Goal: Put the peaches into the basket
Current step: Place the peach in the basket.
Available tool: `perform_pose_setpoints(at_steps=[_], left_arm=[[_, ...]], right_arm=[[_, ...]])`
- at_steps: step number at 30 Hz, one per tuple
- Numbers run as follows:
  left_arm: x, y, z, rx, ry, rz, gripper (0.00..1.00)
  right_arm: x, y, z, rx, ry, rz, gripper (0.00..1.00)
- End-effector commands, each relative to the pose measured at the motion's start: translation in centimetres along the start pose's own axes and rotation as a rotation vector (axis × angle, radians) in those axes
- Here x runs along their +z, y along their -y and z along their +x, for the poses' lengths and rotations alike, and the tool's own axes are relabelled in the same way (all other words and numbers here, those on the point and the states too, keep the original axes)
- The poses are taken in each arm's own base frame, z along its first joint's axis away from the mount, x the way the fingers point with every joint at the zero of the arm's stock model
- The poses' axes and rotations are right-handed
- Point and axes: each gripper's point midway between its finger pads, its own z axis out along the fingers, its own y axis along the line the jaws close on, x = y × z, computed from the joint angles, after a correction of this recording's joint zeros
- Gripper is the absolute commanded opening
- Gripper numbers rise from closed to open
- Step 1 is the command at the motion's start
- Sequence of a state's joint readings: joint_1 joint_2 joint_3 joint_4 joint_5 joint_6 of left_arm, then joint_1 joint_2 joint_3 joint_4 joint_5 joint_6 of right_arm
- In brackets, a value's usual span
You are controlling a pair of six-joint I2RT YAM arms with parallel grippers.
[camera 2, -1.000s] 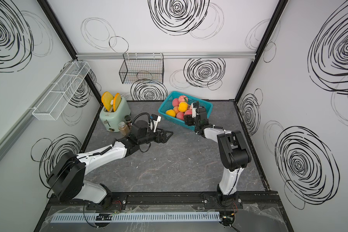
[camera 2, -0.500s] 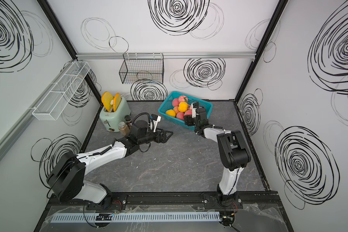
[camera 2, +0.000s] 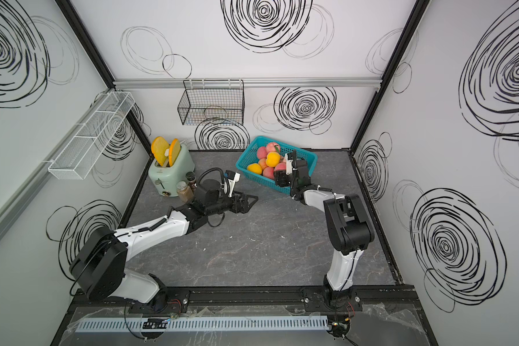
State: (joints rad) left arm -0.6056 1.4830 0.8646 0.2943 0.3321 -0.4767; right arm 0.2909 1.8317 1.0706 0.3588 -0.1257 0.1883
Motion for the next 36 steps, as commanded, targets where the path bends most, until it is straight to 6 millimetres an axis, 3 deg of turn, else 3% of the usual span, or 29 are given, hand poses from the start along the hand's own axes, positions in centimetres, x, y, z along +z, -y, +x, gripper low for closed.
perform_pose_setpoints(at_steps=[1, 36], left_arm=[[-0.58, 1.00, -2.32, 0.012, 0.064, 0.028, 0.98], [-0.50, 0.50, -1.89, 0.001, 0.059, 0.014, 0.98]], right_arm=[[-0.25, -0.65, -1.38, -0.019, 0.022, -0.017, 0.76], [-0.35, -1.06, -0.90, -0.019, 0.008, -0.035, 0.82]])
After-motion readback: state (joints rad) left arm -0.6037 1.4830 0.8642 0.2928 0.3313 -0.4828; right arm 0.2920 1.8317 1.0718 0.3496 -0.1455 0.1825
